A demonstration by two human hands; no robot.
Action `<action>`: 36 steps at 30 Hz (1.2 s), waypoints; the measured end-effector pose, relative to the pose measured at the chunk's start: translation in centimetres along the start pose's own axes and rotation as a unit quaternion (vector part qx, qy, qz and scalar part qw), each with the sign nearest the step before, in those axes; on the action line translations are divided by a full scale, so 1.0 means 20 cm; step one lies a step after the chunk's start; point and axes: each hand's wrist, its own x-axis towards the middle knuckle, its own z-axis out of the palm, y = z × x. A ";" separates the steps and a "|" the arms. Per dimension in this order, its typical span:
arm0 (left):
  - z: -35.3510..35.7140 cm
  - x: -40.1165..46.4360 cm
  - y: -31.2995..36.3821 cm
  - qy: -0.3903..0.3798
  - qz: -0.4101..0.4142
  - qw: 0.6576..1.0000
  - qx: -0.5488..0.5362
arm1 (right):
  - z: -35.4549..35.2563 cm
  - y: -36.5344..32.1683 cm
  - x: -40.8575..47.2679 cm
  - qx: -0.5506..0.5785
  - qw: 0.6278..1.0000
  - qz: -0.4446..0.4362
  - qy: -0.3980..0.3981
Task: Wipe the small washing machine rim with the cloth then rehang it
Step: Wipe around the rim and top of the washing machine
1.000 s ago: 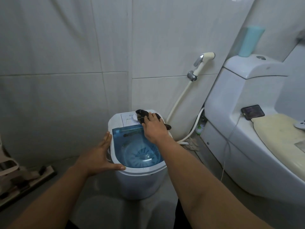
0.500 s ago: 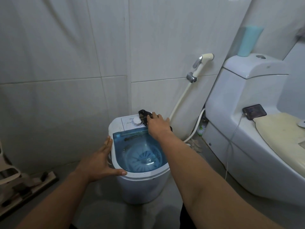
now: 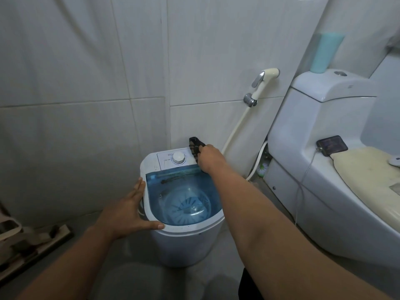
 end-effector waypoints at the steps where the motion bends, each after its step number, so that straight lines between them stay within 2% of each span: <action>1: 0.00 0.00 0.00 0.000 0.000 1.000 -0.002 | -0.01 0.01 -0.01 0.010 1.000 0.010 0.003; 17: 0.04 0.02 -0.04 0.004 0.009 0.999 -0.041 | -0.05 0.12 -0.23 0.091 0.995 0.039 0.018; 25: 0.07 0.02 -0.06 -0.002 0.013 0.998 -0.069 | 0.00 0.25 -0.43 0.185 0.978 0.079 0.049; 36: 0.07 0.02 -0.07 0.001 0.012 0.998 -0.059 | 0.04 0.27 -0.61 0.211 0.970 0.088 0.078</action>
